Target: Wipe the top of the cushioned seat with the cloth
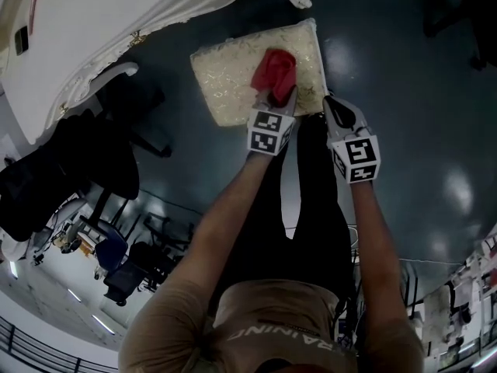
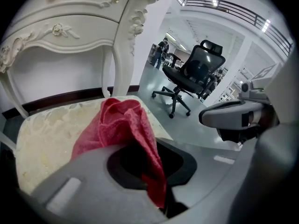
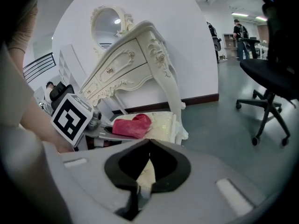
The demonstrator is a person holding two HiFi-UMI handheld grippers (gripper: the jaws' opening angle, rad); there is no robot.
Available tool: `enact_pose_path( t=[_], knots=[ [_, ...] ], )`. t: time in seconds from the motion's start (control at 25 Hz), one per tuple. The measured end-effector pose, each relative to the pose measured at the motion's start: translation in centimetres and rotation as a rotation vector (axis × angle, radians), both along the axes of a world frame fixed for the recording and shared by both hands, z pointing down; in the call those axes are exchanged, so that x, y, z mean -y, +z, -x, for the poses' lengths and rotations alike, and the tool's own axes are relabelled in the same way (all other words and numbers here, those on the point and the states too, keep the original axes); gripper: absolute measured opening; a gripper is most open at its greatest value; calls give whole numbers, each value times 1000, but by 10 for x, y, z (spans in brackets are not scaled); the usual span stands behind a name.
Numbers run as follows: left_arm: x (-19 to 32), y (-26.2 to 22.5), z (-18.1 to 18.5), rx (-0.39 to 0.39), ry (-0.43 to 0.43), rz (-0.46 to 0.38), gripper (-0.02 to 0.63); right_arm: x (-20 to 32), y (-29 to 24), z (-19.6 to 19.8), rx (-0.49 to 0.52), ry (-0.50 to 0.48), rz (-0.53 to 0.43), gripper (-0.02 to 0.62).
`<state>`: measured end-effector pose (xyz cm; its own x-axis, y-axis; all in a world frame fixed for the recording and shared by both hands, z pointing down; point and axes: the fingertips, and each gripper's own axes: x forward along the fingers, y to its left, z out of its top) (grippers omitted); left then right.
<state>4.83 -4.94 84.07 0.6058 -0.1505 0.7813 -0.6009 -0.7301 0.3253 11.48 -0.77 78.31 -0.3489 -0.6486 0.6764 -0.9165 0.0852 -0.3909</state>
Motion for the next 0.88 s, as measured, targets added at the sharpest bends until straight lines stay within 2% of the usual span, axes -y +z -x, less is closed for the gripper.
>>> enact_pose_path(
  t=[0.24, 0.64, 0.8, 0.88],
  knots=[
    [-10, -1, -37, -3, 26, 5, 38, -6, 4, -29, 6, 33, -3, 2],
    [-45, 0, -97, -19, 150, 55, 38, -11, 0, -75, 6, 63, -9, 2],
    [-60, -3, -118, -99, 200, 140, 38, -12, 3, -88, 0, 78, -9, 2],
    [-63, -9, -126, -128, 212, 154, 38, -12, 1, -91, -3, 77, -16, 2]
  ],
)
